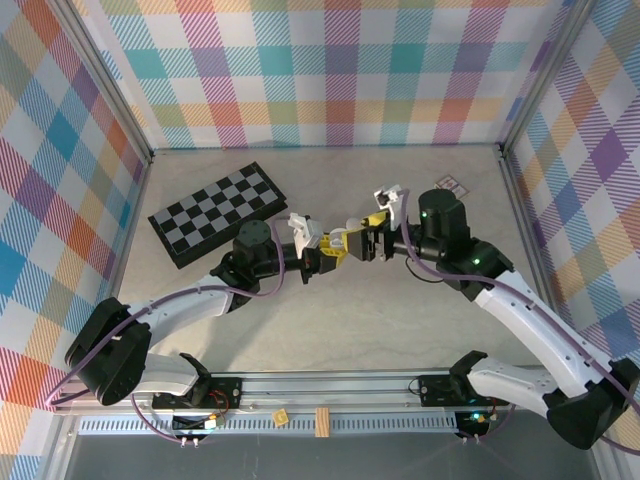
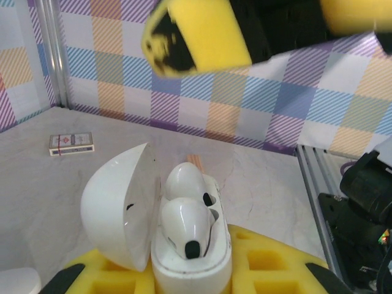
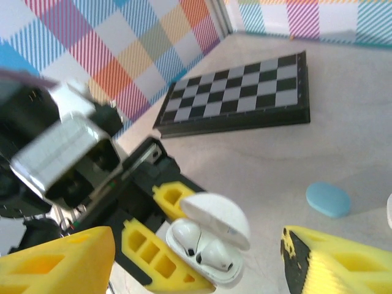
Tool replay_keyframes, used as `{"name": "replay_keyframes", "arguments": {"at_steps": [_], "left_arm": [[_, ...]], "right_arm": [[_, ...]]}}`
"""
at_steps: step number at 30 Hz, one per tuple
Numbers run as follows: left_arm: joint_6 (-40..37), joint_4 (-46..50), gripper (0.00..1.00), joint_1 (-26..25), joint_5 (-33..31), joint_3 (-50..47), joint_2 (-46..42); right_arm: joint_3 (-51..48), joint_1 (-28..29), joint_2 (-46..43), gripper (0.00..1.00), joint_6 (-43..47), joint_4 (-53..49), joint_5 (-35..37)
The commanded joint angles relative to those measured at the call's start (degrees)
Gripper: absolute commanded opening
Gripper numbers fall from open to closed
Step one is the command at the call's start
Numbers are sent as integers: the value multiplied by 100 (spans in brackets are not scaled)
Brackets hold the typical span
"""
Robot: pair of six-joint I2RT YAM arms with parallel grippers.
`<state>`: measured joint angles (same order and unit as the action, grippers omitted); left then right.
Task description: Insert the wireless bluetooth earbuds into the charging case
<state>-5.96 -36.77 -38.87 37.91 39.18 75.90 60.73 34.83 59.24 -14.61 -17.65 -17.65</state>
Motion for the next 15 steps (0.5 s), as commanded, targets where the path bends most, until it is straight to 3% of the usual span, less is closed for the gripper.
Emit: {"name": "replay_keyframes", "arguments": {"at_steps": [1,9,15], "left_arm": [[-530,-92,10,-41,23,-63,-212],[-1417,1048,12,-41,-145,174,-464],[-1739,1451,12,-41,-274,274,-591]], "right_arm": [[93,-133,64,74,-492,195,58],[1213,-216,1076,75,-413,-1457,815],[1635,-231,1696,76,92,-2019,211]]}}
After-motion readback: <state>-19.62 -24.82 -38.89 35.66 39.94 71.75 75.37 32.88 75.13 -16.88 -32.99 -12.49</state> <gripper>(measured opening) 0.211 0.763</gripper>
